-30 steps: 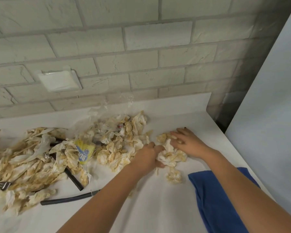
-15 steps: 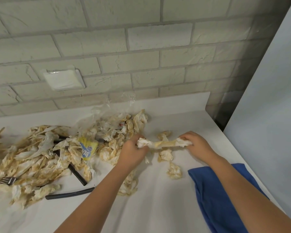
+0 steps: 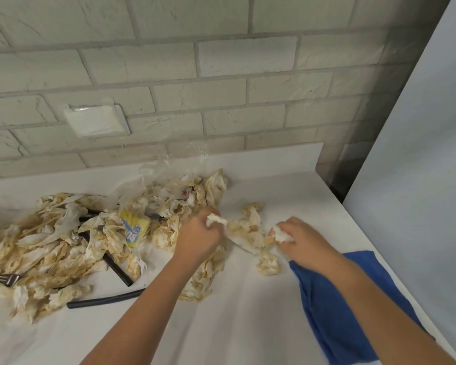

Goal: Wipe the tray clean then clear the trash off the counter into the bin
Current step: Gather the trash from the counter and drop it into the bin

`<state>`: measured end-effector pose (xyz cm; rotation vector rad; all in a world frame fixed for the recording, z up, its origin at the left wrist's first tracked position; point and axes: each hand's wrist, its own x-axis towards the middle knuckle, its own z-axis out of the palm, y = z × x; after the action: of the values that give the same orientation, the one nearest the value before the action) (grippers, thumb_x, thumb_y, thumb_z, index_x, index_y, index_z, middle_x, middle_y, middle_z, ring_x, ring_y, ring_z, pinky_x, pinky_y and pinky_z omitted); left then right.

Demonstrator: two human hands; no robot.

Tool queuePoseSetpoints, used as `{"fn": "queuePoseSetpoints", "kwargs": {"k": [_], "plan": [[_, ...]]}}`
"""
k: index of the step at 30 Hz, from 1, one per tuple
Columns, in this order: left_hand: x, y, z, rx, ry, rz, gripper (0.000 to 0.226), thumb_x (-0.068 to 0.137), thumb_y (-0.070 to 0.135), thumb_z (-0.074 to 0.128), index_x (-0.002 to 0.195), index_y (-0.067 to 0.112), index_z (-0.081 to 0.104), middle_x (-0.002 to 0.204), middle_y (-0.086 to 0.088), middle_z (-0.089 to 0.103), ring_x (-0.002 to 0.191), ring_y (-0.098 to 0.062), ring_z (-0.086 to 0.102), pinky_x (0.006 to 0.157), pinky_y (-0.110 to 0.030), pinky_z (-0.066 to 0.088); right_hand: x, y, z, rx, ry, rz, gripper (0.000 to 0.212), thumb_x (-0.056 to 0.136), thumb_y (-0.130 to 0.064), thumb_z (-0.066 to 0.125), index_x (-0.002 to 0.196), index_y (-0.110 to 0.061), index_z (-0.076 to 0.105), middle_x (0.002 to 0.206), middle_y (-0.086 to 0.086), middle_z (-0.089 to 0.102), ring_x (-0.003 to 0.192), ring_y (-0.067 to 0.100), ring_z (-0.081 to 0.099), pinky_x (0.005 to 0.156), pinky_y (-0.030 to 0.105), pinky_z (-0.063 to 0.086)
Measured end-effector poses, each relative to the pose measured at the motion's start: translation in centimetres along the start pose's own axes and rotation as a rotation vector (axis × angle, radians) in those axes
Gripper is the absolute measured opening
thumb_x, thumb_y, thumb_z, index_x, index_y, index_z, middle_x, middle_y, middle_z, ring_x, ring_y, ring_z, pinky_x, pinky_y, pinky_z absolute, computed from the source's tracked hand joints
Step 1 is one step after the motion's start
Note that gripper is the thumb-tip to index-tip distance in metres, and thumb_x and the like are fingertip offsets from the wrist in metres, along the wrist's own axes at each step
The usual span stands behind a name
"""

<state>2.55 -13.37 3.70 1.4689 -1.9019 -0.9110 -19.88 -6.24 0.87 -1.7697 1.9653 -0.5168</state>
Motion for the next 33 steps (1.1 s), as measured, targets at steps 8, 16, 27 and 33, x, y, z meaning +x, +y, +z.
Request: {"fn": "queuePoseSetpoints", "kwargs": {"k": [8, 16, 27, 33], "plan": [[2.1, 2.0, 5.5, 0.828, -0.328, 0.444, 0.055, 0.082, 0.053, 0.055, 0.128, 0.024, 0.048, 0.124, -0.010, 0.044, 0.112, -0.028, 0.048, 0.090, -0.037, 0.045, -2.3, -0.9, 3.8, -0.159, 0.022, -0.160, 0.028, 0.082, -0.034, 0.062, 0.108, -0.025, 0.060, 0.103, -0.007, 0.045, 0.097, 0.015, 0.043, 0.082, 0.023, 0.041], [1.4, 0.5, 7.1, 0.498, -0.181, 0.438, 0.042, 0.078, 0.031, 0.066, 0.114, 0.012, 0.058, 0.107, -0.007, 0.057, 0.092, -0.024, 0.060, 0.072, -0.032, 0.050, -3.1, -0.1, 3.7, -0.159, -0.028, -0.189, 0.034, 0.076, -0.023, 0.064, 0.110, -0.025, 0.062, 0.108, -0.006, 0.050, 0.094, 0.011, 0.043, 0.082, 0.022, 0.041], [-7.4, 2.5, -3.8, -0.882, -0.176, -0.286, 0.017, 0.075, 0.019, 0.064, 0.086, 0.008, 0.058, 0.074, -0.011, 0.059, 0.071, -0.022, 0.060, 0.060, -0.028, 0.046, -7.8, -4.4, 0.6, 0.650, 0.319, 0.079, 0.023, 0.073, -0.003, 0.074, 0.083, -0.021, 0.064, 0.085, -0.002, 0.066, 0.073, 0.002, 0.060, 0.064, 0.010, 0.046], [-12.9, -1.0, -2.5, -0.420, -0.240, -0.259, 0.016, 0.077, 0.022, 0.064, 0.091, 0.015, 0.064, 0.077, -0.001, 0.064, 0.071, -0.016, 0.059, 0.063, -0.021, 0.043, -13.5, -7.2, 2.1, 0.819, 0.281, 0.171, 0.030, 0.076, -0.005, 0.074, 0.097, -0.024, 0.064, 0.093, -0.005, 0.066, 0.076, -0.001, 0.061, 0.064, 0.008, 0.046]]}}
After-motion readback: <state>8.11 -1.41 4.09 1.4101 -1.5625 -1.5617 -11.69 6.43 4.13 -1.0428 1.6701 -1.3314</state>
